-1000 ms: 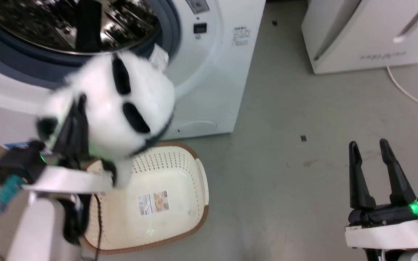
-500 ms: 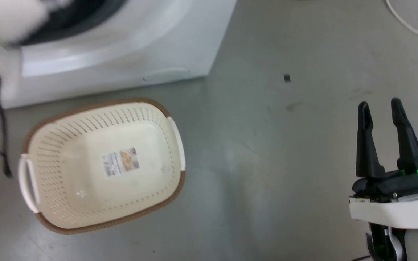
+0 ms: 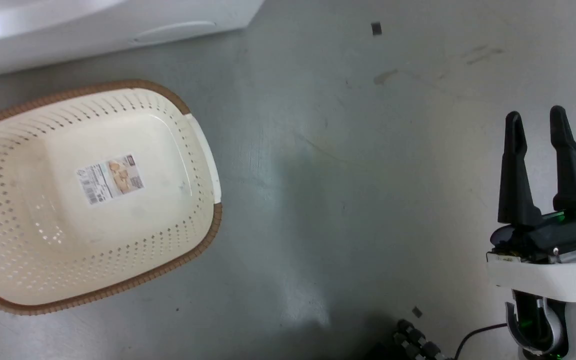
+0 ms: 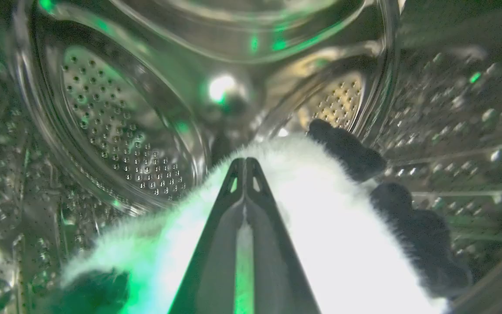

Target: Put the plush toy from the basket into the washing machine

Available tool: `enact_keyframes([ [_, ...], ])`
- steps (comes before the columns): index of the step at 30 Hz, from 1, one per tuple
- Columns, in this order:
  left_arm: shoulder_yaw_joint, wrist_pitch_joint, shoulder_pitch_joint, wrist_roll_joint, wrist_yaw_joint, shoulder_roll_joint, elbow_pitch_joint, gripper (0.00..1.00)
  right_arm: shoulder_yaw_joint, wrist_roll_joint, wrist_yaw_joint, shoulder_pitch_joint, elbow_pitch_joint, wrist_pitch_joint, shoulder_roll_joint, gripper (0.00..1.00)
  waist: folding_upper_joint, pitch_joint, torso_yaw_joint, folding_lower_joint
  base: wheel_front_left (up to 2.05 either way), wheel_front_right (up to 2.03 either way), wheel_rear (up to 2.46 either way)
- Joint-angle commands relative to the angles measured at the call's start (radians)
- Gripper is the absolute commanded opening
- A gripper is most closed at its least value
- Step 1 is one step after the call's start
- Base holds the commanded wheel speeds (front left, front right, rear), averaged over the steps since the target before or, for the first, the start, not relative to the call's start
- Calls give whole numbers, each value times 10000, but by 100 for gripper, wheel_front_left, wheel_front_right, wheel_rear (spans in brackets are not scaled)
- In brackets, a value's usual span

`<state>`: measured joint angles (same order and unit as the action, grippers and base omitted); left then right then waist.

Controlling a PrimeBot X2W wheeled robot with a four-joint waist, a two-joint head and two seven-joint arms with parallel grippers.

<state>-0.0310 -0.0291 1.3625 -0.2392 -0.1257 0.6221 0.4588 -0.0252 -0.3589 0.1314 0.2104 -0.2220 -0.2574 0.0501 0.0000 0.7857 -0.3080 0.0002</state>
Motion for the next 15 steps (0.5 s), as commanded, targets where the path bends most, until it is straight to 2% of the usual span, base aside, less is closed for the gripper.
enact_keyframes([
  [1,-198,112,486,162,-7,90,371,0,-41,-122,-7,186,-57,-44,1,100,0,361,-126,-2,0,0,0],
  [6,-1152,774,1621,445,-36,172,2228,0,-201,-174,-7,343,-22,-44,1,100,0,745,-196,-2,0,0,0],
  [10,-1994,1622,1856,137,-45,26,3256,0,-139,-222,-7,360,-17,-44,1,100,0,922,-87,-2,0,0,0],
  [15,-3014,2253,1865,-568,-47,188,3914,0,-193,-86,-7,393,173,-44,1,100,0,941,-1,-2,0,0,0],
])
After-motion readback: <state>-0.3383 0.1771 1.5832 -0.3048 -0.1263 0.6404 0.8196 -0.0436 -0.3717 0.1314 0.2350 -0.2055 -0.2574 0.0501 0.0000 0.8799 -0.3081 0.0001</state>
